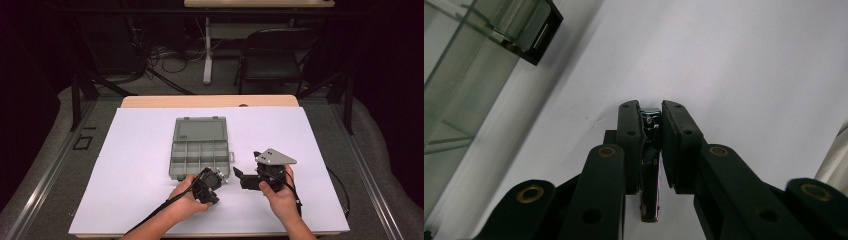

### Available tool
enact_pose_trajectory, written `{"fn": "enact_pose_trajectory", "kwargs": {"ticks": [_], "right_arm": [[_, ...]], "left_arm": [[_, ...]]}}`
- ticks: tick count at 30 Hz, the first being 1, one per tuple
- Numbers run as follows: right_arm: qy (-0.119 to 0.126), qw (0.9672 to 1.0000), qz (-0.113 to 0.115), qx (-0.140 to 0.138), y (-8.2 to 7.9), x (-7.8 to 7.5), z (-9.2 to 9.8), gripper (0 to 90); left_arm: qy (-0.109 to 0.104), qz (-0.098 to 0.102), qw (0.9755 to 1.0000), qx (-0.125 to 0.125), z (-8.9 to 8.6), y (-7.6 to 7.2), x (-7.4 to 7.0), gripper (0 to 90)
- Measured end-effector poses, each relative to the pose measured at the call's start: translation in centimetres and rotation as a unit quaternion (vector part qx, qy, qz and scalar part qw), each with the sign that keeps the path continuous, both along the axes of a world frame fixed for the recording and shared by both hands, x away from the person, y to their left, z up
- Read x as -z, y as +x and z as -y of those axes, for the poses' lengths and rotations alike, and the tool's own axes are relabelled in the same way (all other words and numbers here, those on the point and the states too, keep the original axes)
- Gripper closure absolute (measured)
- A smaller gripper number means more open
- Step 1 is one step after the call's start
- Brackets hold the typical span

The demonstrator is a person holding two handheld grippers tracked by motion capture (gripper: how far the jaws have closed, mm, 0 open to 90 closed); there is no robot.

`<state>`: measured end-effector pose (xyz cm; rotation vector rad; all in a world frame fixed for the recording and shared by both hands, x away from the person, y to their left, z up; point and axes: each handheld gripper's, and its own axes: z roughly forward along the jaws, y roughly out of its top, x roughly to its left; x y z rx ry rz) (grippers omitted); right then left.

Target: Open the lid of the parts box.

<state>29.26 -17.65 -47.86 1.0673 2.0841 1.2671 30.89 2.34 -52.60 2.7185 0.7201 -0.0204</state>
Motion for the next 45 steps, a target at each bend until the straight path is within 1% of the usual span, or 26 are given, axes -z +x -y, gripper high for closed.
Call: {"fn": "enact_pose_trajectory", "kwargs": {"ticks": [3,6,9,12,20,23,27,28,31,32,34,36,38,40,45], "right_arm": [[0.0,1.0,0.0,-0.002,0.0,0.0,-0.1,15.0],[0.0,1.0,0.0,0.0,0.0,0.0,0.0,15.0],[0.002,1.0,-0.001,0.001,0.0,0.0,0.1,15.0],[0.004,1.0,0.0,0.002,0.0,0.0,0.1,15.0],[0.003,1.0,0.0,0.002,0.0,0.0,0.1,15.0],[0.003,1.0,0.001,0.002,0.0,0.0,0.1,15.0],[0.003,1.0,0.0,0.003,0.0,-0.1,0.1,15.0],[0.004,1.0,0.0,0.003,0.0,-0.1,0.1,15.0],[0.005,1.0,0.002,0.004,0.0,-0.1,0.1,15.0],[0.004,1.0,0.003,0.004,0.0,-0.1,0.1,15.0],[0.005,1.0,0.003,0.004,0.0,-0.1,0.1,15.0],[0.005,1.0,0.002,0.005,0.0,-0.1,0.1,15.0],[0.004,1.0,0.001,0.004,0.0,0.0,0.1,15.0],[0.003,1.0,0.001,0.006,0.0,0.0,0.1,15.0],[0.005,1.0,0.001,0.004,0.0,-0.1,0.1,15.0]], "left_arm": [[-0.006,-0.002,1.0,-0.006,-0.1,0.2,-0.1,79.5],[-0.008,-0.004,0.9999,-0.005,-0.4,0.2,-0.4,79.7],[-0.016,-0.002,0.9998,-0.009,-0.6,0.2,-0.8,80.0],[-0.017,0.002,0.9998,-0.012,-0.9,0.1,-1.1,80.2],[-0.031,0.008,0.9993,-0.022,-1.8,0.0,-1.8,80.3],[-0.035,0.008,0.9991,-0.025,-2.1,0.1,-2.3,80.3],[-0.044,0.014,0.9984,-0.031,-2.6,0.2,-3.1,80.2],[-0.048,0.014,0.9982,-0.033,-2.8,0.3,-3.3,80.3],[-0.054,0.024,0.9975,-0.04,-3.4,0.7,-4.1,80.3],[-0.058,0.024,0.997,-0.047,-3.6,0.8,-4.3,80.2],[-0.063,0.028,0.9962,-0.052,-4.1,1.1,-4.9,80.3],[-0.072,0.032,0.995,-0.061,-4.6,1.4,-5.5,80.3],[-0.077,0.033,0.9944,-0.065,-5.0,1.7,-6.0,80.3],[-0.083,0.038,0.9932,-0.072,-5.5,2.0,-6.4,80.3],[-0.091,0.046,0.9905,-0.092,-6.7,3.0,-7.3,80.3]]}}
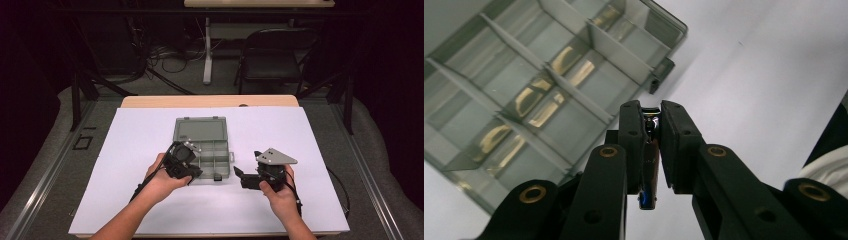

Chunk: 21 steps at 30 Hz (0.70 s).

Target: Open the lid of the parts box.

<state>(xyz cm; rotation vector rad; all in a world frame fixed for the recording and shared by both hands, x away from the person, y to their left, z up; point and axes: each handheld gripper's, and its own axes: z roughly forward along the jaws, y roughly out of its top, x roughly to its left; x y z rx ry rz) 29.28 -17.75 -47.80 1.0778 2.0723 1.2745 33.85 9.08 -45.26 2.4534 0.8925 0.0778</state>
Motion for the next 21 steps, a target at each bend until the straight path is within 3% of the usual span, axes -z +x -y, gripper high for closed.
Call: {"fn": "enact_pose_trajectory", "kwargs": {"ticks": [14,21], "right_arm": [[-0.001,1.0,-0.002,0.0,0.0,0.1,0.0,15.0],[0.001,1.0,0.0,0.002,0.1,0.2,0.0,15.0]], "left_arm": [[-0.013,0.002,0.9995,-0.029,-1.2,1.8,-0.8,80.3],[-0.015,0.012,0.999,-0.041,-1.2,3.3,-1.9,80.2]]}}
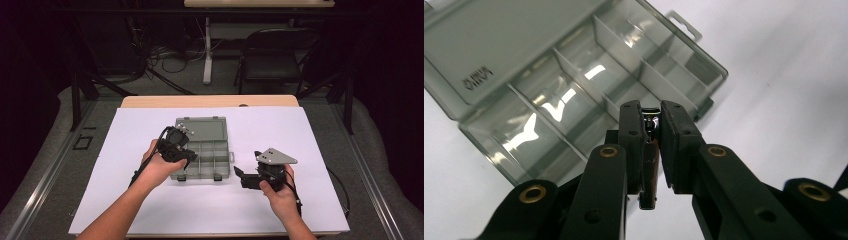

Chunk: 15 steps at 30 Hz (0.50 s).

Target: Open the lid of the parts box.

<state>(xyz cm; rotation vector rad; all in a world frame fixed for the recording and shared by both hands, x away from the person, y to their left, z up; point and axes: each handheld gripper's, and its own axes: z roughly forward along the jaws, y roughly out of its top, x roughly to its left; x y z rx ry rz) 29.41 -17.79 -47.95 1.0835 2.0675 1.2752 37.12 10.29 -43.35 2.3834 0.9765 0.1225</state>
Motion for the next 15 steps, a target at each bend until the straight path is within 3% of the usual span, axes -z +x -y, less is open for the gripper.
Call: {"fn": "enact_pose_trajectory", "kwargs": {"ticks": [10,15], "right_arm": [[0.0,1.0,-0.003,0.001,0.1,0.1,0.1,15.0],[0.004,1.0,-0.002,0.0,0.1,0.1,0.1,15.0]], "left_arm": [[-0.014,0.024,0.999,-0.035,0.6,2.4,-1.3,80.2],[-0.016,0.019,0.9987,-0.044,1.1,3.3,-0.9,80.3]]}}
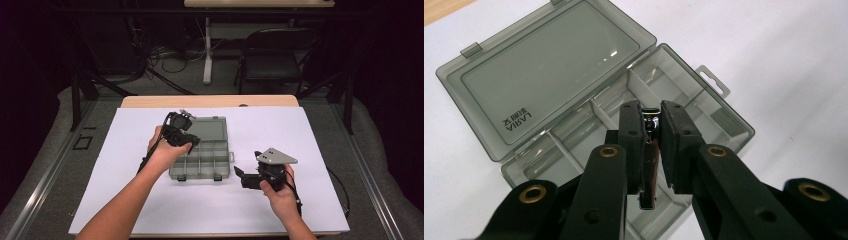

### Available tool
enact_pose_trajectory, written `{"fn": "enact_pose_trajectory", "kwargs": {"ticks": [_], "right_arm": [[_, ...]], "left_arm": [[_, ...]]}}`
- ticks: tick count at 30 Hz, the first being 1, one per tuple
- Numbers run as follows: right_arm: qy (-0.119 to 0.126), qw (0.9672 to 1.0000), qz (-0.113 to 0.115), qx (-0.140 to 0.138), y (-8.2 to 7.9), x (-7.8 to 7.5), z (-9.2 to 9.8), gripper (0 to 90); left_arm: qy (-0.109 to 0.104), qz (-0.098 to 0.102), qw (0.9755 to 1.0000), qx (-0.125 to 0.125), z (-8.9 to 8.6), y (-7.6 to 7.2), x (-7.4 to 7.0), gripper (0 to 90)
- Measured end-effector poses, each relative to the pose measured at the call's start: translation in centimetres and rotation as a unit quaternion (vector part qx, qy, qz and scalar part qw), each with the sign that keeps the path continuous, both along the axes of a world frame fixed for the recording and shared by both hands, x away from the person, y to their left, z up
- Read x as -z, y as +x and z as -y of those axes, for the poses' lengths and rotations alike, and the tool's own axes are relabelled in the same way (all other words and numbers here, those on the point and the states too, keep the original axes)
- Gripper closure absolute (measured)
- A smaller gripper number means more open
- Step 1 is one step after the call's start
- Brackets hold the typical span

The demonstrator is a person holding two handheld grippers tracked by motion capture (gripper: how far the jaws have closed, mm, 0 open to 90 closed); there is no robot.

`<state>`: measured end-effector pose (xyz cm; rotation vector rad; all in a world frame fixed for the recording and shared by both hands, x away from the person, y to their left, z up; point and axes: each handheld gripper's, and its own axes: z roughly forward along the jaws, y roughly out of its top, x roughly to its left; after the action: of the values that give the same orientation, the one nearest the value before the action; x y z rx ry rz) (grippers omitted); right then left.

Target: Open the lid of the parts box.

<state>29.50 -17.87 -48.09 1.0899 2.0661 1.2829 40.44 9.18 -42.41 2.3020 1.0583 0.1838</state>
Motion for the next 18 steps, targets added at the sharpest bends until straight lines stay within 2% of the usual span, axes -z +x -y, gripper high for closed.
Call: {"fn": "enact_pose_trajectory", "kwargs": {"ticks": [18], "right_arm": [[-0.005,1.0,-0.006,-0.001,0.1,0.2,0.1,15.1]], "left_arm": [[0.012,0.0,0.9994,-0.032,2.1,2.3,2.5,80.3]]}}
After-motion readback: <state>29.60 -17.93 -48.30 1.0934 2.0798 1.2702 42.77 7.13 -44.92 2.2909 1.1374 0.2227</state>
